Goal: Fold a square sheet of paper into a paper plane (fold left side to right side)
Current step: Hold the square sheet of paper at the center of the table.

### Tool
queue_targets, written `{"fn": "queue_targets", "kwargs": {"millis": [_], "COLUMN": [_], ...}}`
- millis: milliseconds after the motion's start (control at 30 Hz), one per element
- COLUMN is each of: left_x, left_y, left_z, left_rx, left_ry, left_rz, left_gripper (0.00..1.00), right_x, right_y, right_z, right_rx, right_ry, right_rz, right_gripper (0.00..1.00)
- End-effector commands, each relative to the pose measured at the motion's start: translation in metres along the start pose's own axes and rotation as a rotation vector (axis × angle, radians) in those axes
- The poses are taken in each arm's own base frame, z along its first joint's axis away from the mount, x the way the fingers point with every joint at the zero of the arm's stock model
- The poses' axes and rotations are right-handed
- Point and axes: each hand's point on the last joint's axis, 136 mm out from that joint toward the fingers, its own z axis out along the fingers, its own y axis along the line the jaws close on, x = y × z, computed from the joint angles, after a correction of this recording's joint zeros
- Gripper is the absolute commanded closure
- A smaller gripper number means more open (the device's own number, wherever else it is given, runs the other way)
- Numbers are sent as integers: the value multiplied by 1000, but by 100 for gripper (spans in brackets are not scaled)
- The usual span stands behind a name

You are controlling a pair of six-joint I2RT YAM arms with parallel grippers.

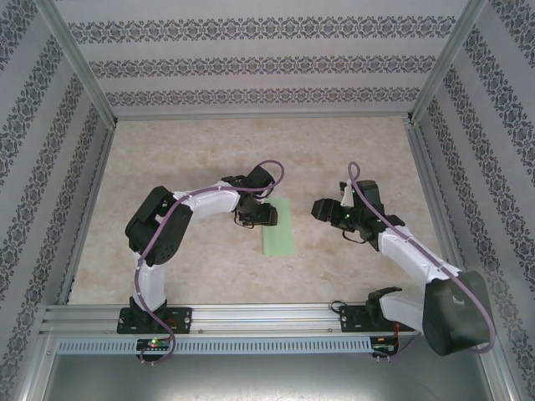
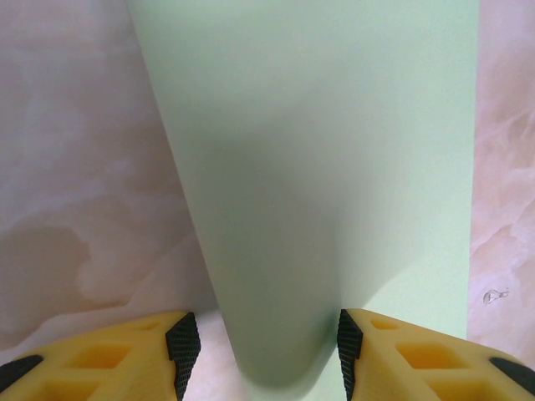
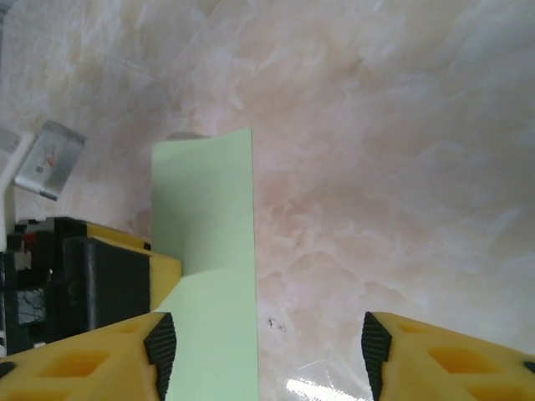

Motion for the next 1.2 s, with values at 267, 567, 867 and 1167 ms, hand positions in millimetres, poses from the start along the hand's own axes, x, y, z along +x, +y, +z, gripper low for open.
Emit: {"fn": "queue_targets", "kwargs": {"millis": [267, 567, 867, 1167], "left_x": [23, 23, 22, 22], "left_y": [10, 10, 11, 12], "left_z": [37, 37, 37, 38], "left_rx": [-53, -54, -64, -66], "left_ry": [70, 71, 69, 73], "left_rz": [31, 29, 14, 11], "left_gripper": [47, 47, 47, 47], "right_x": [32, 51, 44, 50], "right_y": [26, 33, 29, 33], "right_z": [48, 75, 73, 80], "right_rx": [-75, -68, -24, -51], "right_ry": [170, 256, 217, 254], "right_rz": [-16, -21, -31, -27], "right_gripper": [92, 99, 99, 99]}}
